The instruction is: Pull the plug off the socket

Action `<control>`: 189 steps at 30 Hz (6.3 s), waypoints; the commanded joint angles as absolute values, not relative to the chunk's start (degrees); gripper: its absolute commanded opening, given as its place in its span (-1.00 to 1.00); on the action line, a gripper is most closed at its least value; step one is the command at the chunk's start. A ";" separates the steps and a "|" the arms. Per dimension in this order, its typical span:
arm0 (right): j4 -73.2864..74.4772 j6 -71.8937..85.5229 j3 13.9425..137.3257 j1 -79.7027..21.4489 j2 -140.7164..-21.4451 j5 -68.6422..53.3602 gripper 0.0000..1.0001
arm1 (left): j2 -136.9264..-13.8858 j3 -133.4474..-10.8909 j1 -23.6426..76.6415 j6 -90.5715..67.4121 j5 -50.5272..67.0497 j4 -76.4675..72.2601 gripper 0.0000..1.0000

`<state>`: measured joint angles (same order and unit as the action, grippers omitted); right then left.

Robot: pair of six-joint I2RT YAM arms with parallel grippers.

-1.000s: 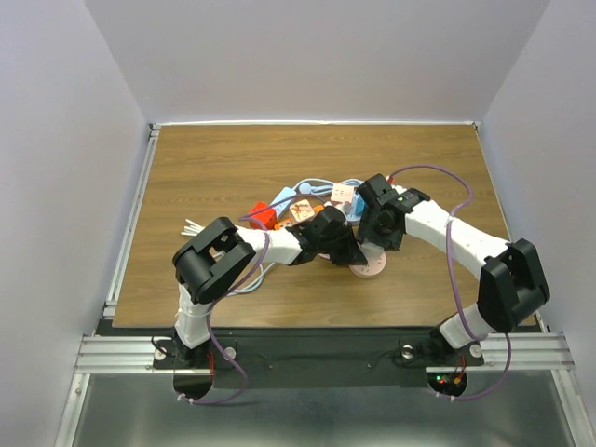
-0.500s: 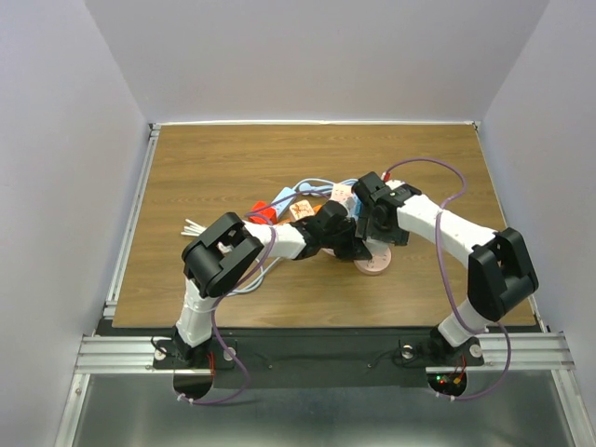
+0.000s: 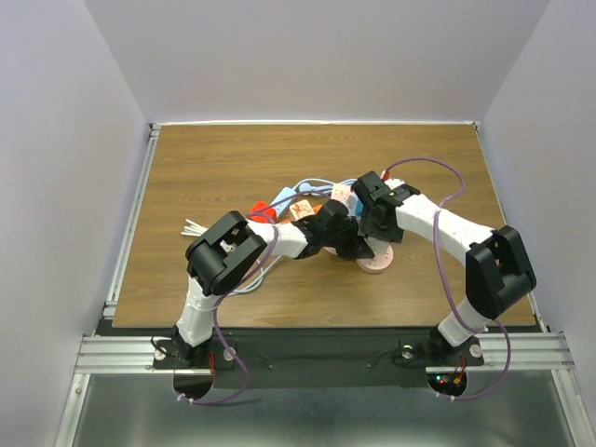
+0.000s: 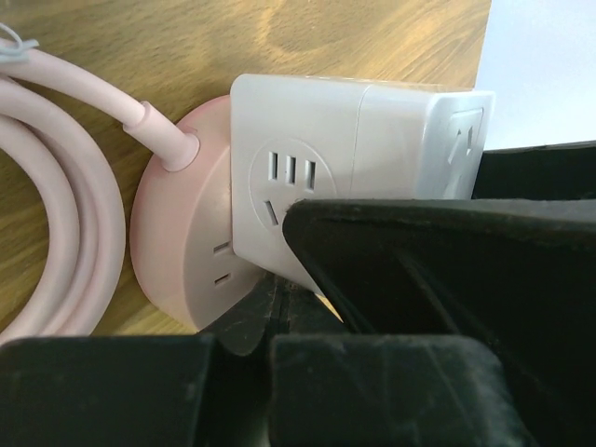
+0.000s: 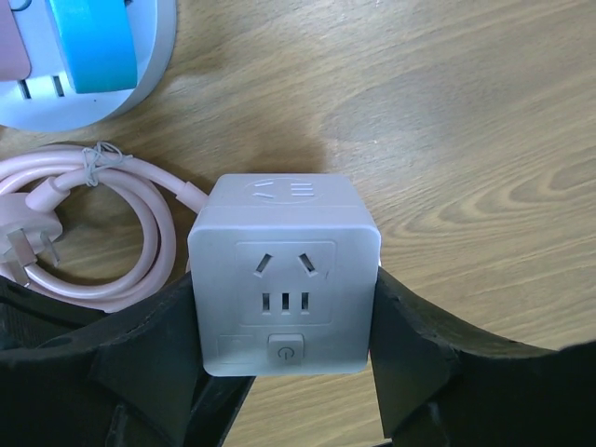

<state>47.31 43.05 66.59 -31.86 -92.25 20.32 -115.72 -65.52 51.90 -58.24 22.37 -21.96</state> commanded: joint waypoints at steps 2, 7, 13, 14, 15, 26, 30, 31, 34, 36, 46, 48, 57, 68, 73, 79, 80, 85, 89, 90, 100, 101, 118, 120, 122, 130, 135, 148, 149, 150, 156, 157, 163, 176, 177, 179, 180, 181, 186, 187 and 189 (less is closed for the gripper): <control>43.68 42.81 68.28 -32.52 -88.61 13.37 -0.99 | -120.67 -66.80 52.65 -55.81 18.81 -17.49 -1.00; 45.78 42.97 71.63 -32.52 -83.85 9.94 -0.99 | -122.43 -66.97 52.30 -55.72 19.16 -16.70 -1.00; 47.90 44.91 71.54 -32.52 -81.39 9.40 -0.99 | -124.27 -67.06 51.68 -55.64 19.95 -16.79 -1.00; 48.07 45.17 71.37 -32.52 -81.13 9.93 -0.99 | -124.36 -67.06 51.59 -55.72 19.95 -16.61 -1.00; 48.08 45.18 71.28 -32.52 -80.86 10.02 -0.99 | -124.45 -67.06 51.59 -55.72 20.04 -16.61 -1.00; 49.92 43.77 72.51 -32.34 -82.09 11.95 -0.99 | -107.95 -62.76 51.50 -56.95 18.02 -15.65 -1.00; 50.36 43.15 73.74 -31.21 -83.58 9.67 -0.99 | -97.58 -59.25 51.68 -58.62 15.65 -15.38 -1.00; 50.36 43.15 73.74 -30.94 -84.37 8.97 -0.99 | -95.91 -59.06 51.68 -58.71 15.38 -15.21 -1.00; 50.27 42.45 73.39 -30.24 -86.91 4.58 -0.99 | -91.59 -59.15 51.68 -58.62 15.64 -14.07 -1.00; 50.36 41.49 73.39 -30.23 -88.15 0.98 -0.99 | -91.41 -59.41 51.68 -58.45 16.95 -13.45 -1.00; 50.27 40.25 72.86 -29.97 -92.19 -5.36 -0.99 | -93.33 -54.41 51.86 -57.75 18.81 -14.50 -1.00; 50.27 39.99 73.12 -29.97 -93.16 -4.84 -0.99 | -94.21 -54.23 51.86 -56.70 18.98 -14.59 -1.00; 50.27 38.32 75.94 -29.97 -93.87 -1.41 0.61 | -99.93 -54.67 51.86 -54.58 19.25 -17.04 -1.00; 49.83 37.09 77.08 -29.88 -97.73 2.02 0.83 | -108.19 -56.16 51.15 -54.05 18.81 -19.51 -1.00; 48.61 37.18 75.32 -29.97 -98.26 1.41 0.65 | -108.45 -54.49 50.19 -54.84 18.02 -21.27 -1.00; 47.29 36.91 74.53 -30.06 -99.40 -1.67 0.01 | -110.91 -55.81 49.75 -54.93 18.54 -21.27 -1.00; 47.20 36.83 74.36 -29.97 -99.40 -1.93 0.01 | -111.96 -56.07 49.75 -54.84 18.72 -21.27 -1.00; 47.37 34.55 73.48 -30.06 -99.75 -5.97 -0.10 | -115.57 -57.13 49.04 -54.84 19.51 -21.18 -1.00; 47.46 34.10 72.25 -30.06 -99.23 -8.87 -0.99 | -117.68 -57.30 48.34 -54.93 19.51 -21.27 -1.00; 47.55 33.84 72.42 -30.06 -97.92 -9.40 -0.99 | -118.21 -57.30 48.34 -54.93 19.69 -21.27 -1.00; 53.44 36.03 81.91 -30.06 -92.64 -9.67 -0.99 | -122.34 -57.13 48.08 -54.58 21.00 -21.36 -1.00; 53.52 36.38 81.83 -30.06 -92.38 -9.84 -0.99 | -122.87 -57.13 48.08 -54.58 21.09 -21.27 -1.00; 56.07 38.58 85.70 -30.06 -89.82 -10.81 -0.99 | -124.63 -57.04 48.16 -54.58 21.80 -21.27 -1.00; 56.07 38.24 84.47 -29.97 -90.09 -9.76 -0.99 | -124.02 -57.04 48.08 -54.93 22.15 -21.27 -1.00; 56.07 37.88 83.59 -30.06 -90.26 -7.74 -0.99 | -121.30 -56.60 48.16 -55.19 22.85 -21.18 -1.00; 55.46 36.12 80.69 -29.44 -93.43 -3.61 -0.99 | -100.67 -52.83 48.25 -56.60 18.46 -17.84 -1.00; 55.37 34.81 79.89 -29.27 -93.87 -0.71 -0.99 | -94.22 -53.52 48.25 -57.22 16.79 -15.48 -1.00; 59.15 22.42 86.92 -29.18 -93.34 6.92 0.80 | -99.23 -61.08 49.30 -56.07 18.54 -13.54 -1.00; 59.41 21.98 87.01 -29.09 -93.51 8.07 0.81 | -99.49 -61.17 49.48 -56.07 18.54 -13.54 -1.00; 59.41 21.28 87.19 -29.09 -93.86 9.13 0.84 | -99.58 -61.26 49.57 -56.25 18.54 -13.45 -1.00; 58.62 20.39 86.84 -28.57 -96.50 15.29 0.91 | -99.40 -60.56 49.66 -56.07 18.19 -13.54 -1.00; 58.19 20.48 86.66 -27.78 -96.85 15.21 0.91 | -99.32 -60.30 49.66 -56.16 18.19 -13.54 -1.00; 55.20 19.34 85.08 -25.93 -99.23 11.16 0.91 | -98.00 -57.40 49.83 -56.86 17.67 -14.33 -1.00; 48.70 19.16 79.11 -24.43 -103.18 4.40 0.78 | -98.00 -56.25 49.83 -57.30 17.75 -15.21 -1.00; 48.26 19.25 79.19 -24.35 -103.53 4.22 0.73 | -98.52 -56.42 49.83 -57.39 17.67 -15.38 -1.00; 47.90 19.42 79.36 -24.43 -104.50 4.22 0.56 | -99.40 -57.48 49.92 -57.74 17.84 -15.82 -1.00; 47.81 19.68 79.45 -24.43 -104.59 4.13 0.44 | -99.75 -58.00 49.92 -57.66 18.02 -15.82 -1.00; 47.81 20.30 79.45 -24.43 -104.68 3.96 0.29 | -100.02 -58.53 49.92 -57.57 18.10 -15.82 -1.00; 47.81 22.93 76.74 -24.43 -102.05 0.62 -0.99 | -102.30 -61.00 50.01 -57.13 18.19 -15.73 -1.00; 47.81 23.81 76.03 -24.43 -101.35 0.35 -0.99 | -102.65 -61.08 50.10 -57.04 17.93 -15.73 -1.00; 47.46 23.82 74.54 -24.43 -99.68 -4.99 -0.99 | -103.88 -61.00 50.01 -57.04 17.84 -15.73 -1.00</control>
